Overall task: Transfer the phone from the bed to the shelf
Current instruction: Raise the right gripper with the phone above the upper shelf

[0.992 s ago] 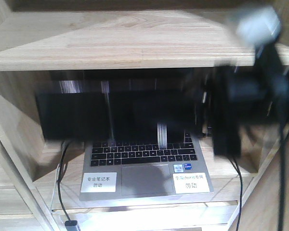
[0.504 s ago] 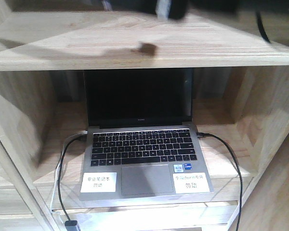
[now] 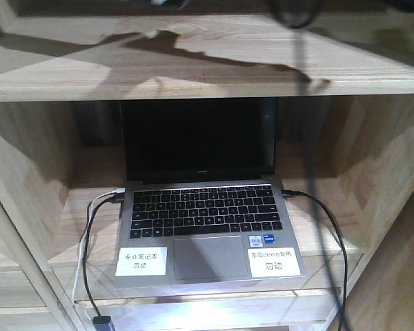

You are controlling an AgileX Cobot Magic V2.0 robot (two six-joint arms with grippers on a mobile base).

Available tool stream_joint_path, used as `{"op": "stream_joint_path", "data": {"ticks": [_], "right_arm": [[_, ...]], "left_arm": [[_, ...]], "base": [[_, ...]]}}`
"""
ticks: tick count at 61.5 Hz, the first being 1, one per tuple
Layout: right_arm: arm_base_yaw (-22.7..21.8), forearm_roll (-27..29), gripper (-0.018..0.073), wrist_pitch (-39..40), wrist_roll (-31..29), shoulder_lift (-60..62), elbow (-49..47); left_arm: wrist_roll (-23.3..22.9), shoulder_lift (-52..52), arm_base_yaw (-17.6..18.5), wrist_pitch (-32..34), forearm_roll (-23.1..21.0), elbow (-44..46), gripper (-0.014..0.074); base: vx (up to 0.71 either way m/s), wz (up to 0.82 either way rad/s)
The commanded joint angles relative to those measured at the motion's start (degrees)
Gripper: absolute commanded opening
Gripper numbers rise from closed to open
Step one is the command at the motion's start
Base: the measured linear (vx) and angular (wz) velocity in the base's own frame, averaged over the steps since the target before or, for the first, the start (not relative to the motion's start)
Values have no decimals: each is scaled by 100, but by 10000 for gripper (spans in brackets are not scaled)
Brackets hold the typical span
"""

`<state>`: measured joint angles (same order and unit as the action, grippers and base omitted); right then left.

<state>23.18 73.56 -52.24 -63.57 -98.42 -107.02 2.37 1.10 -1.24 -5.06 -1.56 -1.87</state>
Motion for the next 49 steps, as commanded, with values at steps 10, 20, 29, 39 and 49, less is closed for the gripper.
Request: {"op": "stream_joint_path", "data": {"ticks": [10, 20, 29, 39, 49], "right_arm": [[71, 1, -3, 194, 431, -477, -748], [65, -36, -3, 220, 430, -758, -753], [65, -117, -3, 294, 436, -928, -753], [65, -131, 2, 447, 436, -1038, -753], [65, -166, 39, 596, 449, -1054, -753]], "left_arm": [[-50, 35, -20, 417, -56, 143, 1], [-50, 35, -20, 417, -56, 143, 1], [-50, 35, -20, 417, -56, 143, 1], [-50, 35, -20, 417, -56, 143, 1], [-50, 35, -20, 417, -56, 143, 1]], "base": [[0, 0], [0, 0], [0, 0], [0, 0], [0, 0]]}}
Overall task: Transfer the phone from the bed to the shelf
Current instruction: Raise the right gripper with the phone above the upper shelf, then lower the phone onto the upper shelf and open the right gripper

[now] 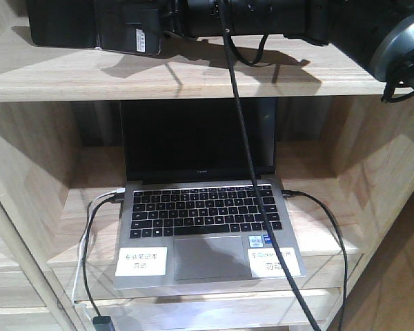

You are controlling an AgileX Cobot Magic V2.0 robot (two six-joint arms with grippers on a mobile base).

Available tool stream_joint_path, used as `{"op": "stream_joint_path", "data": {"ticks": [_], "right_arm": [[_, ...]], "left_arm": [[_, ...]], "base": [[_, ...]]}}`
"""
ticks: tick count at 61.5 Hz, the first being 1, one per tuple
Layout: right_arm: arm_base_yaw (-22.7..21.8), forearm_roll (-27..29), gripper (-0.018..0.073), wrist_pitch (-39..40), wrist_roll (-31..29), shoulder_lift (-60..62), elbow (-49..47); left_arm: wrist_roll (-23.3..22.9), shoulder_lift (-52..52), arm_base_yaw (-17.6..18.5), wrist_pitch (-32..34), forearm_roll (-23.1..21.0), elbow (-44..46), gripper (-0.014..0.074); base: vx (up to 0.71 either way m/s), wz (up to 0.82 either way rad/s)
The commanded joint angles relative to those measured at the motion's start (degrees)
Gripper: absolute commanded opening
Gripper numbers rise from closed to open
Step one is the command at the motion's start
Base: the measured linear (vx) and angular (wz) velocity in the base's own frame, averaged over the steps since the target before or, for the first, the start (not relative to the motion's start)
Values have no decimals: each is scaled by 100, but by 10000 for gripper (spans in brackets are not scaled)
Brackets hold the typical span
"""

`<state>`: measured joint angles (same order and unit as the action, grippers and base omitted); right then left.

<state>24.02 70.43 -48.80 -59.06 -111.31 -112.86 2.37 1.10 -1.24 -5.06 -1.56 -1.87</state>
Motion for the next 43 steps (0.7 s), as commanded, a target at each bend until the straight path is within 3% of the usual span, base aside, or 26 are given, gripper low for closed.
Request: {"op": "stream_joint_path", "data": {"ticks": [1, 17, 35, 43], "right_arm": [[-19, 148, 50, 294, -3, 234, -169], [-19, -71, 213, 433, 10, 234, -169], [-19, -213, 554, 686, 15, 234, -169], [-19, -501, 602, 739, 15, 234, -196]], "left_arm": [[-50, 35, -20, 417, -56, 143, 1], [-50, 35, -20, 417, -56, 143, 1], [-50, 35, -20, 417, -56, 143, 1], [-50, 35, -20, 417, -56, 143, 1]], "base": [[0, 0], [0, 0], [0, 0], [0, 0]]}}
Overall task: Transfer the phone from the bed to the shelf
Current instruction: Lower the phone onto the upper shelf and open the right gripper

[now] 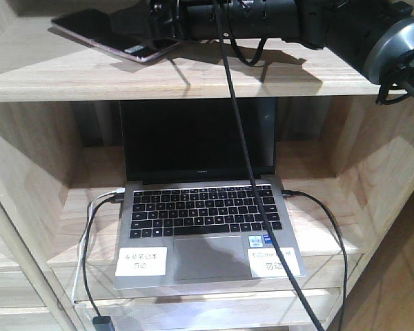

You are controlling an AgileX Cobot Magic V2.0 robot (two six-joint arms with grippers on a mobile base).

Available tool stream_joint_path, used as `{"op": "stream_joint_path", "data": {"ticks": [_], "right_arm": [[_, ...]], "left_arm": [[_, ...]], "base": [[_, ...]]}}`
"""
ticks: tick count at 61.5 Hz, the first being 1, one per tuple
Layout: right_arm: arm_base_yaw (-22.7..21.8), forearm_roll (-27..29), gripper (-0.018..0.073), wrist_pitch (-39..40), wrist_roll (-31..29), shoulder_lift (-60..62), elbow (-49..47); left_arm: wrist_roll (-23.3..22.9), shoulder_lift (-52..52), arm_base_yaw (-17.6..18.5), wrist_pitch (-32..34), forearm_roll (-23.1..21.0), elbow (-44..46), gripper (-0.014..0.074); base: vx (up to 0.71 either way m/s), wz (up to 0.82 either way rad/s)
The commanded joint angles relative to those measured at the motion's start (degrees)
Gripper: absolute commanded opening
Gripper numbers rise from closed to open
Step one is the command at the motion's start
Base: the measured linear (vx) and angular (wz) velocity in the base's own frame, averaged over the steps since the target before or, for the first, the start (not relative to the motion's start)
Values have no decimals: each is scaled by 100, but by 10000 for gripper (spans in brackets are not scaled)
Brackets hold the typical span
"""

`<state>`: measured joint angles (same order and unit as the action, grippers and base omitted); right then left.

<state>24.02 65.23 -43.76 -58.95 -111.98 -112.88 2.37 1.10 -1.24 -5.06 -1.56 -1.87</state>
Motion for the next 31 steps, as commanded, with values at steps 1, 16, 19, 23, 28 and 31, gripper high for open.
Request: {"op": "stream_joint_path", "data": {"ticks": [1, 16, 19, 23, 28, 31], "right_arm": [[-19, -9, 601, 235, 14, 302, -202], [-19, -127, 580, 235, 157, 317, -208], [-19, -119, 576, 235, 157, 338, -208], [-19, -159, 570, 235, 157, 390, -208], [-19, -171, 550, 216, 152, 481, -208], [-19, -193, 536, 209, 152, 558, -208]], "left_arm": [[-50, 35, -20, 417, -56, 143, 1], [-50, 35, -20, 417, -56, 143, 1], [-50, 35, -20, 417, -56, 143, 1], [-50, 35, -20, 417, -56, 143, 1], [-50, 35, -20, 417, -56, 143, 1], [-50, 35, -20, 417, -56, 143, 1]], "base": [[0, 0], [0, 0], [0, 0], [0, 0], [0, 0], [0, 0]]}}
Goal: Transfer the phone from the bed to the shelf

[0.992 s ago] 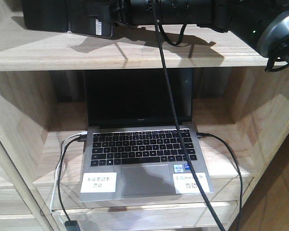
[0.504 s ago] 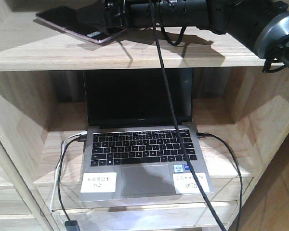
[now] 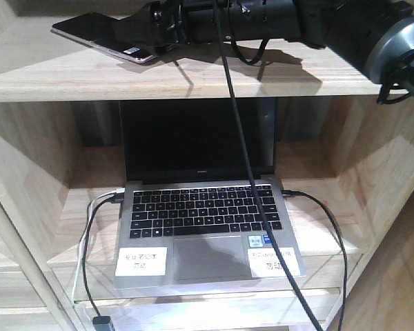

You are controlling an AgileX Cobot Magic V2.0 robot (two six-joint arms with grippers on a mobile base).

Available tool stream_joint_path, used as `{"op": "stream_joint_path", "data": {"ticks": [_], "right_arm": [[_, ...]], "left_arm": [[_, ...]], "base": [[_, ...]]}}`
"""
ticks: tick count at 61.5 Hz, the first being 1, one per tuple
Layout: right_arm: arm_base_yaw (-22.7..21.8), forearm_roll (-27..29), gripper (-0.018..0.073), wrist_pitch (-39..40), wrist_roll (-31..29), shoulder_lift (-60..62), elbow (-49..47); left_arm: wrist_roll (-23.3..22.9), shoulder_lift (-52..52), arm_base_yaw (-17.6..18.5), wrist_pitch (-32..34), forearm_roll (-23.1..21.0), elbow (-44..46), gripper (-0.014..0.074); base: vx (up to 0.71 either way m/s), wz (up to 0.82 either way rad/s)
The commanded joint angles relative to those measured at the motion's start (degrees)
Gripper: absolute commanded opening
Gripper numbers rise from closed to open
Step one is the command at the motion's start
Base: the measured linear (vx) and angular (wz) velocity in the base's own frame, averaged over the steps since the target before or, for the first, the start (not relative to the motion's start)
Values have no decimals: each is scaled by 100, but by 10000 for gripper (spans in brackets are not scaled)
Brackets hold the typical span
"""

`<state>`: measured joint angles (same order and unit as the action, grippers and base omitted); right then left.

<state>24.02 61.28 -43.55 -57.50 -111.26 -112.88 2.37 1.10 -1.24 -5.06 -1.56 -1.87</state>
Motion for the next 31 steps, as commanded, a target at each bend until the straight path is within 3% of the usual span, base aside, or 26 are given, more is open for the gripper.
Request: {"op": "stream_joint_path", "data": {"ticks": [1, 16, 29, 31], "right_arm": [[-19, 190, 531, 187, 7, 510, -208], [-24, 17, 336, 47, 12, 985, -208], [-24, -188, -8, -213, 226, 1373, -202], [-24, -209, -16, -228, 265, 1422, -177]], "left_arm": [[-50, 35, -20, 417, -56, 143, 1], [-50, 35, -20, 417, -56, 143, 1], [-50, 35, -20, 417, -56, 143, 1], [-50, 35, -20, 417, -56, 143, 1]], "base": [[0, 0], [0, 0], [0, 0], [0, 0]]}}
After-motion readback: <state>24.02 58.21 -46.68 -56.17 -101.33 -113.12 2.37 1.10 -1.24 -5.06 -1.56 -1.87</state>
